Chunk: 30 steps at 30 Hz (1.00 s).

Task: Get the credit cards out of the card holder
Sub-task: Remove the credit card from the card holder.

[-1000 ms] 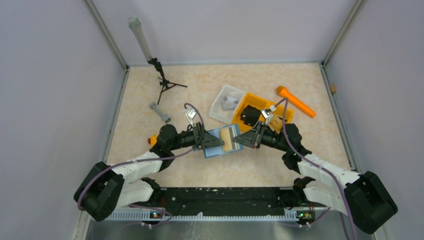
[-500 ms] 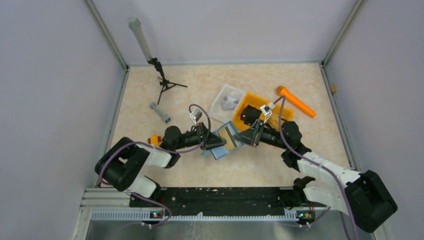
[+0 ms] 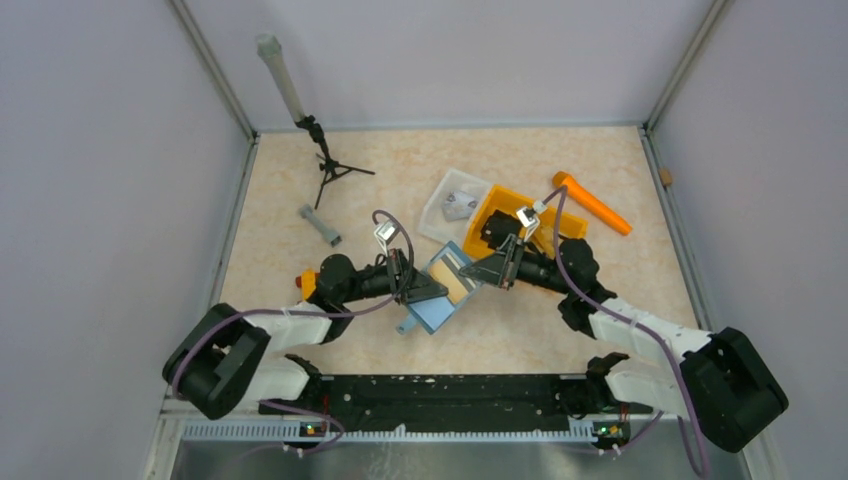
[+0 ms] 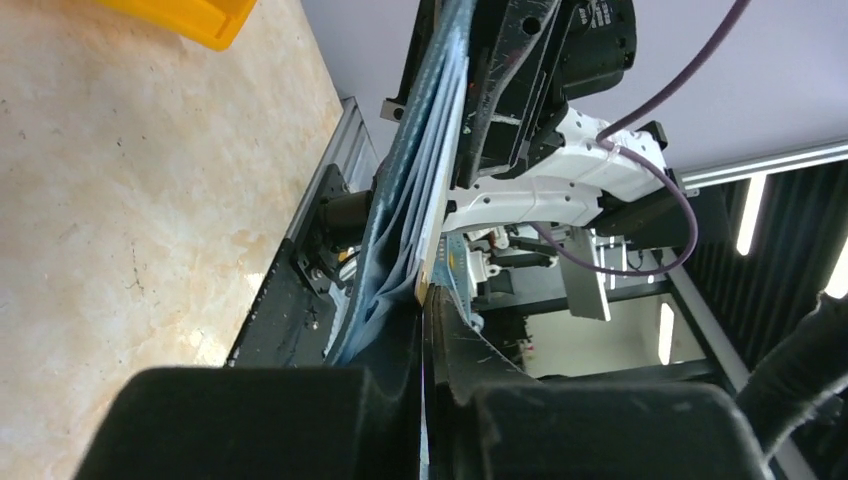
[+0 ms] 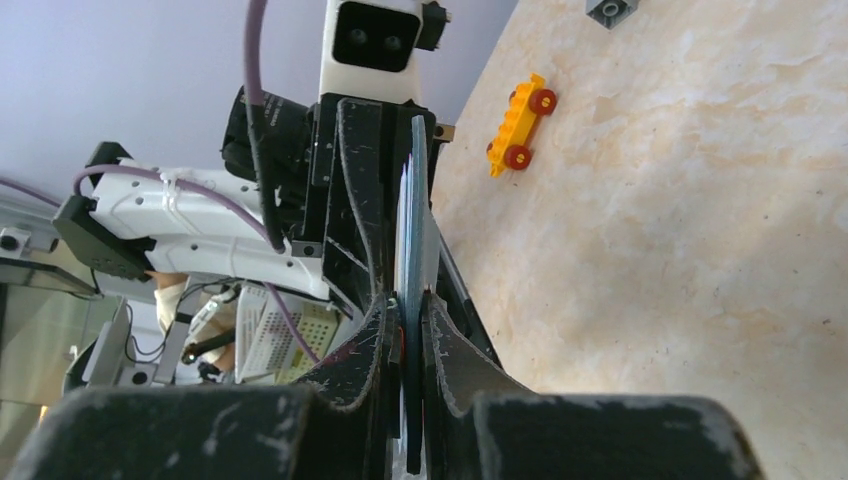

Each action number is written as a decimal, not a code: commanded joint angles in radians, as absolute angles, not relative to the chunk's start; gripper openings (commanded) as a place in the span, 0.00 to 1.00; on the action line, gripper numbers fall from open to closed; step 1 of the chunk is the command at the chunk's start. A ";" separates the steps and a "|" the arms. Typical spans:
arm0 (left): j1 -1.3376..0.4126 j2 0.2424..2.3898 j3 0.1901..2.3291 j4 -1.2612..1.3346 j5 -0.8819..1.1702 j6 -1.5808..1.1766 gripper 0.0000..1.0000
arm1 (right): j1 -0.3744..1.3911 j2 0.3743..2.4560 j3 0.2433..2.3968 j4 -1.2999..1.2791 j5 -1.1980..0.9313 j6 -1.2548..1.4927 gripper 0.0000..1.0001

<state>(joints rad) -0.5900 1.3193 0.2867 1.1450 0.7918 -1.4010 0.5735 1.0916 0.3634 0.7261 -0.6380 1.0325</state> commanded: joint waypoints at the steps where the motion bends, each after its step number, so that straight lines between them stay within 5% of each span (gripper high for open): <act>1: -0.611 1.192 0.350 1.125 0.719 -1.276 0.00 | 0.626 1.117 0.372 0.629 -0.716 1.029 0.01; 8: -0.610 1.164 0.357 1.039 0.753 -1.221 0.00 | 0.626 1.120 0.354 0.719 -0.736 1.115 0.32; 14: -0.611 1.156 0.360 1.010 0.782 -1.194 0.00 | 0.626 1.123 0.343 0.793 -0.753 1.171 0.26; 22: -0.612 1.136 0.370 0.887 0.811 -1.132 0.00 | 0.623 1.087 0.313 0.878 -0.696 1.222 0.46; 28: -0.612 1.127 0.367 0.864 0.843 -1.125 0.00 | 0.622 1.086 0.301 0.936 -0.684 1.246 0.45; 30: -0.612 1.121 0.365 0.856 0.844 -1.122 0.00 | 0.621 1.085 0.303 0.938 -0.684 1.249 0.37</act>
